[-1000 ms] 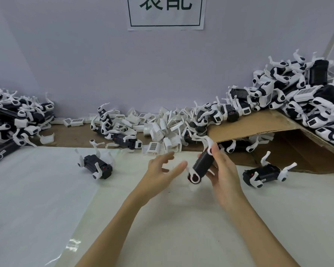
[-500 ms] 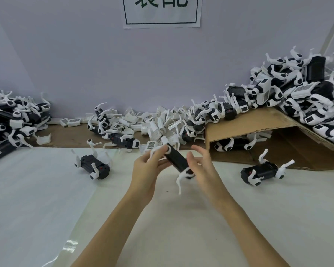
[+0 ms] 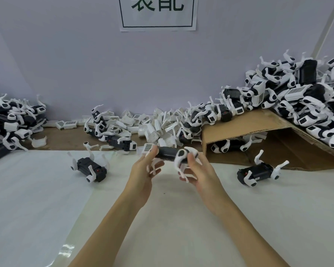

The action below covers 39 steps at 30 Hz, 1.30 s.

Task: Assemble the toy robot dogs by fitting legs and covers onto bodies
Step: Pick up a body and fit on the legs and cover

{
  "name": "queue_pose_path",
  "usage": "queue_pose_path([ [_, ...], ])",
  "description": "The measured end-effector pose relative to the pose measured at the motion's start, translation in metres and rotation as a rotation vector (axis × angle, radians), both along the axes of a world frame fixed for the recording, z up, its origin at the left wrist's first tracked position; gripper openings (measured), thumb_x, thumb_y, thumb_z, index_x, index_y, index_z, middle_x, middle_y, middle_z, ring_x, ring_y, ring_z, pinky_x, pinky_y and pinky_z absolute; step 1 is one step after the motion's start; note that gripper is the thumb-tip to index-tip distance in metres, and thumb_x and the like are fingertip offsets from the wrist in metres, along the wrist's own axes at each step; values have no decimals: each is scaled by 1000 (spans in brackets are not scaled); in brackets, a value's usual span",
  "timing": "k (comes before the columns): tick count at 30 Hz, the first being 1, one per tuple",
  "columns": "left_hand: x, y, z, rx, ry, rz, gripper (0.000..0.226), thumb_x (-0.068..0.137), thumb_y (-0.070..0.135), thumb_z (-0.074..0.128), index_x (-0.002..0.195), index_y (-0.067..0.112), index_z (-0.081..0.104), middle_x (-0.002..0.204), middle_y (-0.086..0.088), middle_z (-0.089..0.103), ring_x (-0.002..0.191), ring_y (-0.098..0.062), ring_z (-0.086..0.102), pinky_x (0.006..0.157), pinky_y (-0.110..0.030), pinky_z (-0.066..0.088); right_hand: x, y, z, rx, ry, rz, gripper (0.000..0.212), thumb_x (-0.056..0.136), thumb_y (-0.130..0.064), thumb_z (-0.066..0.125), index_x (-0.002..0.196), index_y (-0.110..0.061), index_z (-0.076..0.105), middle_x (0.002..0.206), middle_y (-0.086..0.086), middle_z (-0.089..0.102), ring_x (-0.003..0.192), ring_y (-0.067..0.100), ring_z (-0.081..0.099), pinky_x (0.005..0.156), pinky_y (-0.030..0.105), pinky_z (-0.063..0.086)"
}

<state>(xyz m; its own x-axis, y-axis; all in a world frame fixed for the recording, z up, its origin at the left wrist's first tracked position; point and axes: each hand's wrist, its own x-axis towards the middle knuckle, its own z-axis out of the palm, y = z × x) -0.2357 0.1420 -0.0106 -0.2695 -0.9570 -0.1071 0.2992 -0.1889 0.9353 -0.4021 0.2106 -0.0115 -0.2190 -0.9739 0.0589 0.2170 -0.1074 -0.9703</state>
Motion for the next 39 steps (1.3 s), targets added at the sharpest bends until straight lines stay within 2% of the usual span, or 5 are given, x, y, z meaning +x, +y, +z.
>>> queue_pose_path([
  [4,-5,6,-5,11,-19,-164,60,103,68,49,130,22,76,124,-16,77,110,-33,73,106,-49,53,-4,2,-3,-9,-417,266,40,102,-41,56,122,-11,72,104,16,68,92,27,66,86,41,55],
  [14,-16,12,-1,-240,-259,61,68,103,71,26,121,27,76,113,0,80,103,-24,75,90,-35,59,-7,-7,-19,-258,598,-351,52,84,-33,87,109,-68,56,116,-19,57,109,-1,60,86,11,48],
  [23,-14,18,-5,-808,-496,-69,39,107,57,42,126,34,66,114,14,67,109,-10,64,89,-32,53,-7,-2,-28,-305,840,-170,42,96,-18,74,130,-39,58,120,-16,59,110,7,63,92,23,53],
  [35,-13,18,-3,-585,-474,52,39,83,72,66,95,35,65,86,16,73,73,-1,63,67,-13,49,-1,2,-23,-424,1084,-393,40,88,-25,85,123,-29,67,117,-6,50,109,14,52,92,22,49],
  [39,-8,12,1,-383,-293,72,55,74,73,74,108,30,72,94,6,79,81,-15,72,71,-28,56,2,-1,-19,-270,694,-303,77,86,-49,81,151,-38,42,129,-10,48,121,3,49,94,12,46],
])
